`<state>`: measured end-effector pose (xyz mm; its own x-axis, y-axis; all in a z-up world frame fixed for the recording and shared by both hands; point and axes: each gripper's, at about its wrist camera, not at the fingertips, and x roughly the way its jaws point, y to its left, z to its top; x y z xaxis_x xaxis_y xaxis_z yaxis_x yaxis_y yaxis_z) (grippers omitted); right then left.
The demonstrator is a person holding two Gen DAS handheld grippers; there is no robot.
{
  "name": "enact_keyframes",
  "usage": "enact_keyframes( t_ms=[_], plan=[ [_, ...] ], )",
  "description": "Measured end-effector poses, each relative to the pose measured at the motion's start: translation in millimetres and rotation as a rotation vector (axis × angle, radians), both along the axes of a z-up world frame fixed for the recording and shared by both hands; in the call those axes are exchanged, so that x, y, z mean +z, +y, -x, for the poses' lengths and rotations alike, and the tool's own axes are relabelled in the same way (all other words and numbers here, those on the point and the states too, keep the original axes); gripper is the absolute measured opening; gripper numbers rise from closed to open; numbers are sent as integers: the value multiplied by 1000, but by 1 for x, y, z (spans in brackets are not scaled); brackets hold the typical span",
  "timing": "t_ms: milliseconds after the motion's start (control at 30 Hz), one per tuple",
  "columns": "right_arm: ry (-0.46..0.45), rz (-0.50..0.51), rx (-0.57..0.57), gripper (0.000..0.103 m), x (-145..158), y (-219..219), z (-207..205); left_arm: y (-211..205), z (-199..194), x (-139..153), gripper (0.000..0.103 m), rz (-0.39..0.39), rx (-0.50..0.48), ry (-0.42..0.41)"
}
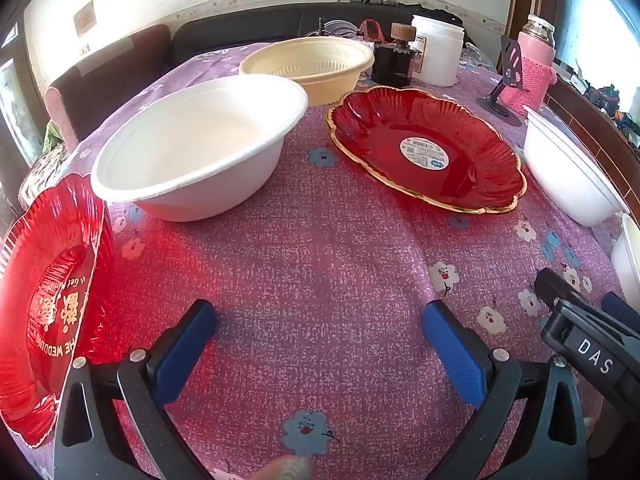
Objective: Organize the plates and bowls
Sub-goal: 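Move the right gripper toward the gold-rimmed red plate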
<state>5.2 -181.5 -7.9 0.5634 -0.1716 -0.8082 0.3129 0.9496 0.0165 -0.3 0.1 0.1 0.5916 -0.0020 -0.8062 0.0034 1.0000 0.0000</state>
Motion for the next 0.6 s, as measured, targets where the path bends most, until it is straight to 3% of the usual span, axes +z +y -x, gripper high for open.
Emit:
enact_keyframes(
  t_ms=[200,367,600],
  plan=[
    [4,1,0,102,0,-1,-1,4,0,0,103,5,9,8],
    [5,3,1,102,0,-1,-2,9,7,7,103,-8,-30,77],
    [4,0,6,102,0,-1,-3,4,21,8,103,-17,31,61]
  ],
)
